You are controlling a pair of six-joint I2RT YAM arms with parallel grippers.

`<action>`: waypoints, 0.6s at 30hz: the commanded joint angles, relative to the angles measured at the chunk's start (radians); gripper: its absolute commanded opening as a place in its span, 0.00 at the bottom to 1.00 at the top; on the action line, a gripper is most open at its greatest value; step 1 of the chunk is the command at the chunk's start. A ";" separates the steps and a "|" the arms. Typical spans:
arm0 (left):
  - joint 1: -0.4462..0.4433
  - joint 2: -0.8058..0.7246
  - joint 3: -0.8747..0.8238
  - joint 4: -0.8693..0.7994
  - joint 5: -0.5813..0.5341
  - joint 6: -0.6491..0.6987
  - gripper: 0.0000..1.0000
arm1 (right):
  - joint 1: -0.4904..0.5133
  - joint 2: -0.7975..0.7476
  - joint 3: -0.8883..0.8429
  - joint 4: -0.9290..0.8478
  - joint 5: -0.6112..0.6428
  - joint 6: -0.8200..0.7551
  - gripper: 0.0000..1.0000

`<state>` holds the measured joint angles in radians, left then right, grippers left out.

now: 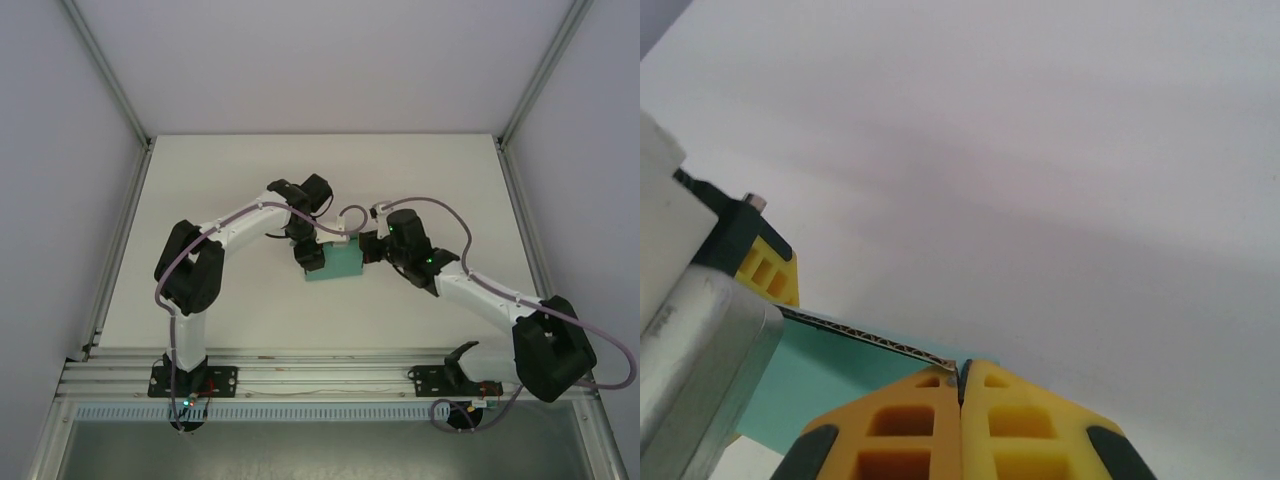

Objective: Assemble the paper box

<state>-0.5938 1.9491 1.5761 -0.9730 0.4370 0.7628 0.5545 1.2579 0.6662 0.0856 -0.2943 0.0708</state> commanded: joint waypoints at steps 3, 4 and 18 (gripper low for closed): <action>-0.017 -0.009 0.013 0.062 0.008 -0.022 0.52 | 0.022 -0.009 -0.087 0.091 -0.015 -0.051 0.00; -0.017 -0.009 0.016 0.064 0.009 -0.028 0.54 | 0.022 -0.014 -0.096 0.104 -0.013 -0.054 0.00; -0.018 -0.118 -0.028 0.137 0.006 -0.097 1.00 | 0.039 -0.032 -0.140 0.148 0.024 -0.091 0.00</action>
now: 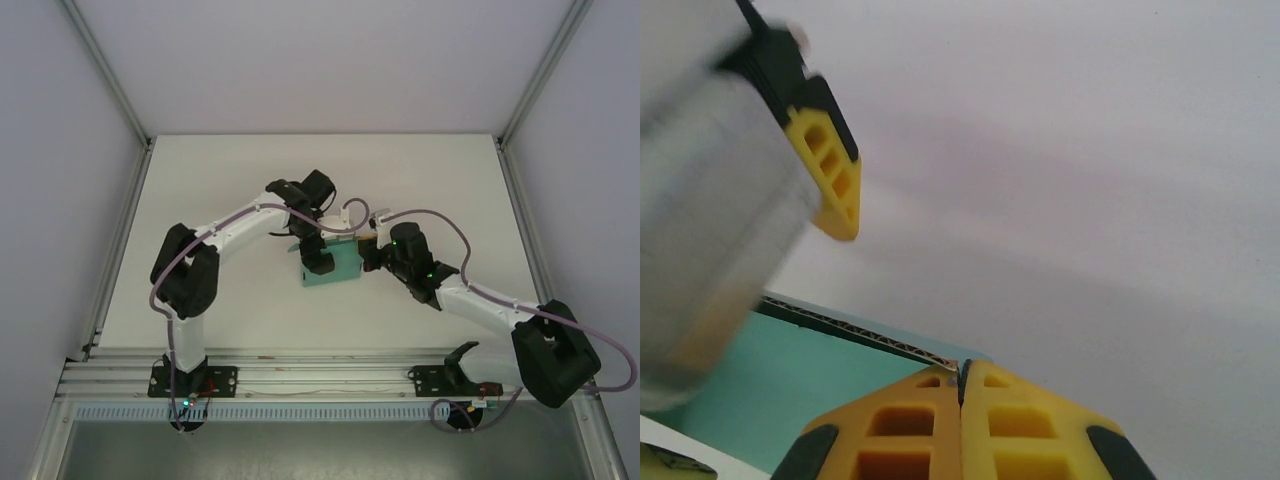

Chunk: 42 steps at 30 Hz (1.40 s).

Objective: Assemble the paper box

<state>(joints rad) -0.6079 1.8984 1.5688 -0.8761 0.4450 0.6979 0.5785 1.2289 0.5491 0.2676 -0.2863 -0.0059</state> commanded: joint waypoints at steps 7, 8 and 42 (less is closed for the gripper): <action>-0.004 -0.167 -0.112 0.113 -0.083 -0.116 1.00 | 0.033 -0.003 -0.033 -0.040 0.060 -0.029 0.00; -0.004 -0.181 -0.124 0.128 -0.118 -0.151 1.00 | 0.039 -0.003 -0.034 -0.038 0.072 -0.031 0.00; 0.024 -0.450 -0.487 0.367 -0.215 -0.607 0.31 | 0.192 0.032 0.046 -0.176 0.351 -0.041 0.00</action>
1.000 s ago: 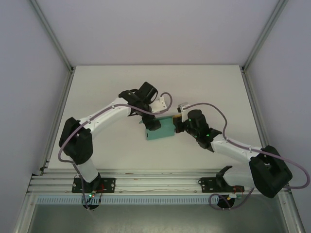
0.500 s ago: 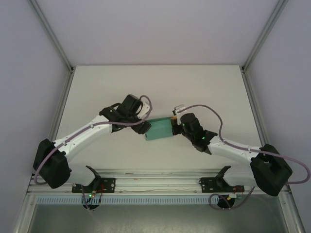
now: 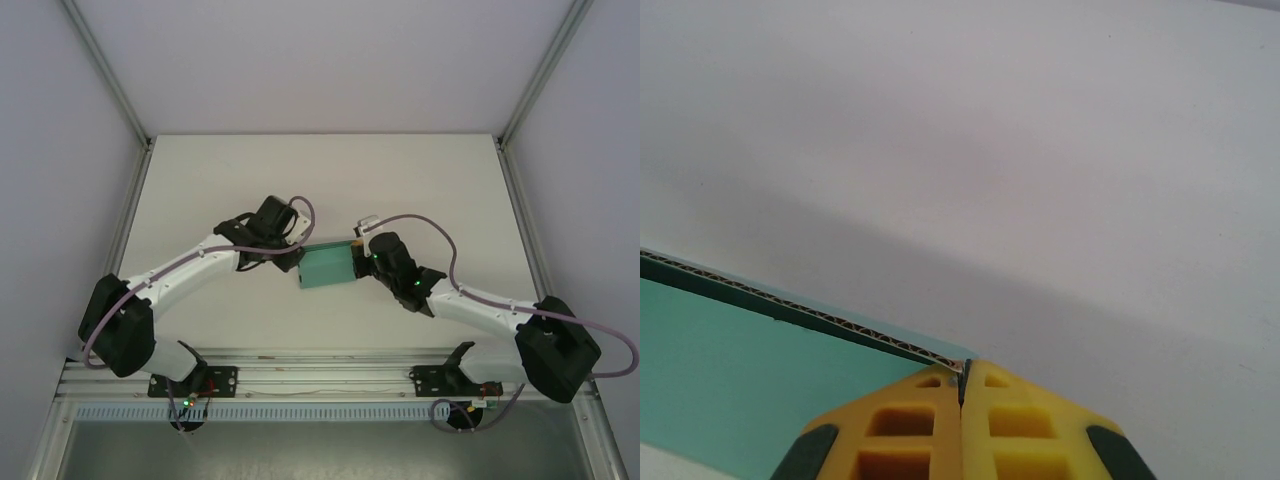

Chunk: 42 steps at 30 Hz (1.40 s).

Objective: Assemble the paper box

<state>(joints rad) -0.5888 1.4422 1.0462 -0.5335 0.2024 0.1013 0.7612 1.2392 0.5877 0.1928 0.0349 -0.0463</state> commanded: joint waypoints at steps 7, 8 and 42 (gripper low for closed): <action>0.004 0.001 0.039 0.016 0.001 -0.053 0.27 | 0.011 0.017 0.017 -0.129 0.040 0.002 0.00; 0.004 -0.004 0.036 0.014 -0.004 -0.058 0.26 | 0.011 0.017 0.018 -0.132 0.044 0.003 0.00; 0.017 0.028 0.154 -0.187 0.144 -0.551 0.00 | 0.277 0.085 0.049 -0.163 0.443 -0.067 0.00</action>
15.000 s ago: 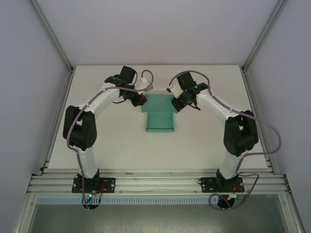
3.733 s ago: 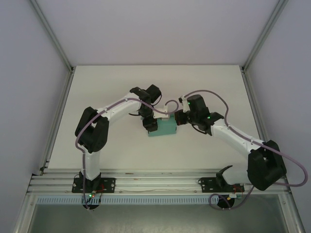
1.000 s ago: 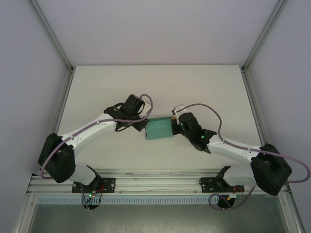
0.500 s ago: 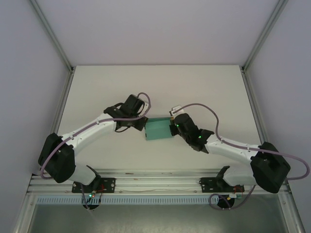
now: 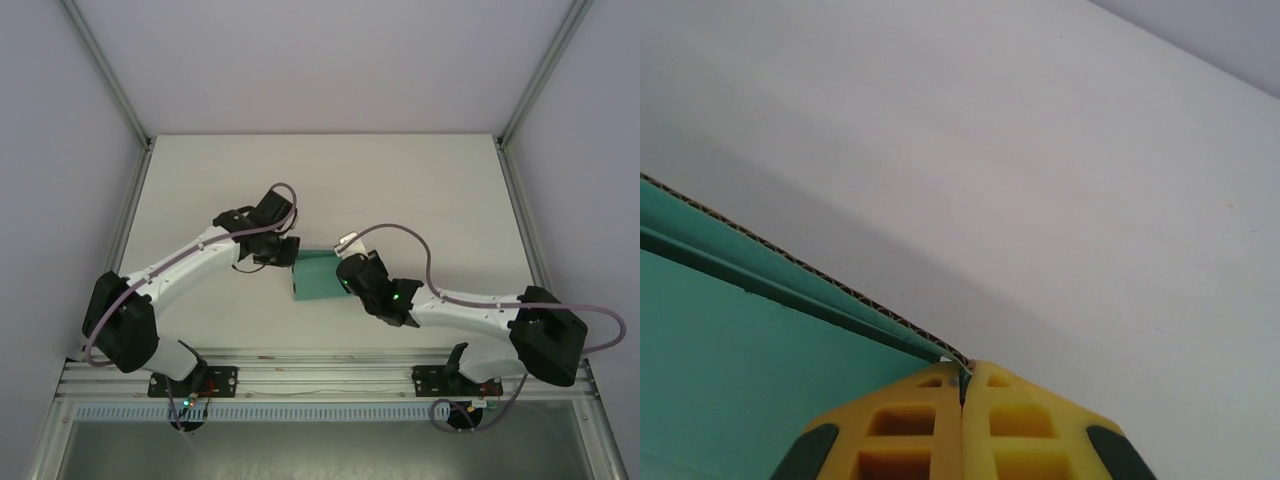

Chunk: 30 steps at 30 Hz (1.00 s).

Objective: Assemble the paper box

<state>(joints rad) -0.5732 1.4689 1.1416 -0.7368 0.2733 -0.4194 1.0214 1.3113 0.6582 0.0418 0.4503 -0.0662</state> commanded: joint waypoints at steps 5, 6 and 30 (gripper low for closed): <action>0.005 0.037 0.083 0.036 0.050 -0.053 0.00 | 0.016 0.027 -0.028 0.149 0.110 -0.124 0.00; 0.007 0.043 0.084 0.040 0.060 -0.061 0.00 | 0.017 0.038 -0.025 0.151 0.109 -0.131 0.00; 0.009 0.025 -0.028 0.146 0.107 -0.305 0.04 | 0.094 0.138 -0.102 0.309 0.263 -0.093 0.00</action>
<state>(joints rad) -0.5491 1.5040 1.1568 -0.6743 0.3172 -0.6727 1.0874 1.4208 0.5797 0.3466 0.7284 -0.1688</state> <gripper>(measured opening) 0.063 0.049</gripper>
